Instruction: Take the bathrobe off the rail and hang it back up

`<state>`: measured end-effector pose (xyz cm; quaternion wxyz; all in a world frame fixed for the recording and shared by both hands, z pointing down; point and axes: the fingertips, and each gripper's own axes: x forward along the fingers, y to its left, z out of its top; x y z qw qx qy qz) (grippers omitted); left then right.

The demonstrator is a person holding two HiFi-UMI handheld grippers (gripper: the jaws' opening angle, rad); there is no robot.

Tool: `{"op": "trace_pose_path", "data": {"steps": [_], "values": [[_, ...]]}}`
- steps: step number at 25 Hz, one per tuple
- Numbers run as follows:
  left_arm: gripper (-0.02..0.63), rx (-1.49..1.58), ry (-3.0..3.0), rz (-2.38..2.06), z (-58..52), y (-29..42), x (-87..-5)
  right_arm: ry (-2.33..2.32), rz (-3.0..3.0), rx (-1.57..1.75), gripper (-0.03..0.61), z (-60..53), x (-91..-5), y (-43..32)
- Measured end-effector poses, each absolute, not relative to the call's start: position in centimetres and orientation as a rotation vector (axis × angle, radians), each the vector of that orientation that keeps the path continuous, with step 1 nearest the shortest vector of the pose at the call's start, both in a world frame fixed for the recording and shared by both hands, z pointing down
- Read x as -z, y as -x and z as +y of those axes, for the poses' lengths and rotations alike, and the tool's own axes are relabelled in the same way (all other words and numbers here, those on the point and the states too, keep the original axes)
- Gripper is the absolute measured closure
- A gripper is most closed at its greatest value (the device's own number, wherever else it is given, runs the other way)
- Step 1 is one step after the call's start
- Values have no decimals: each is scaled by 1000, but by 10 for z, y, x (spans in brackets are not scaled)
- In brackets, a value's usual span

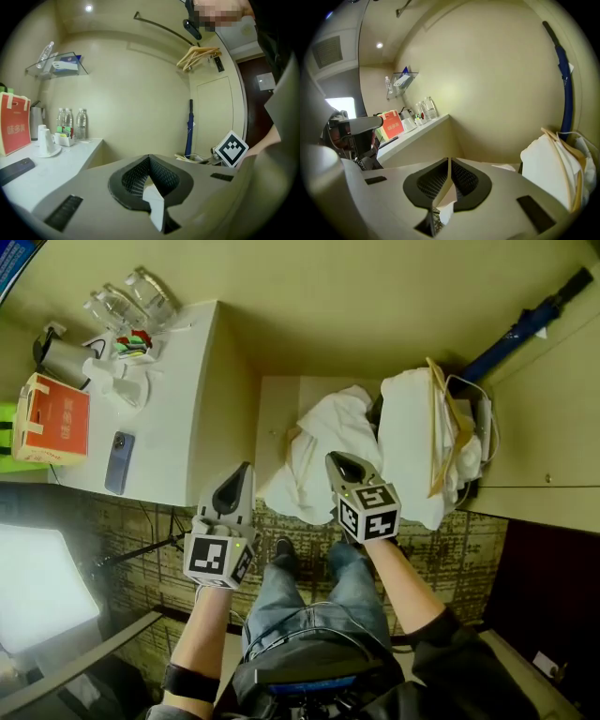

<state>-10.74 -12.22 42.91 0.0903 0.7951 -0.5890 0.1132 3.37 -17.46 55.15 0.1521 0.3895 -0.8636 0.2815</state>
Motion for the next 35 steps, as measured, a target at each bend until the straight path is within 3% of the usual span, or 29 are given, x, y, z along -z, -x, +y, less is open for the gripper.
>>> {"op": "trace_pose_path", "data": {"steps": [19, 29, 35], "values": [[612, -413, -2449, -1537, -178, 118, -619, -1161, -2292, -1382, 296, -230, -849, 89], [612, -397, -2417, -1454, -196, 133, -710, -1300, -2151, -1669, 256, -264, -960, 126], [612, -397, -2382, -1459, -196, 146, -736, -1401, -2067, -1674, 256, -290, -991, 127]]}}
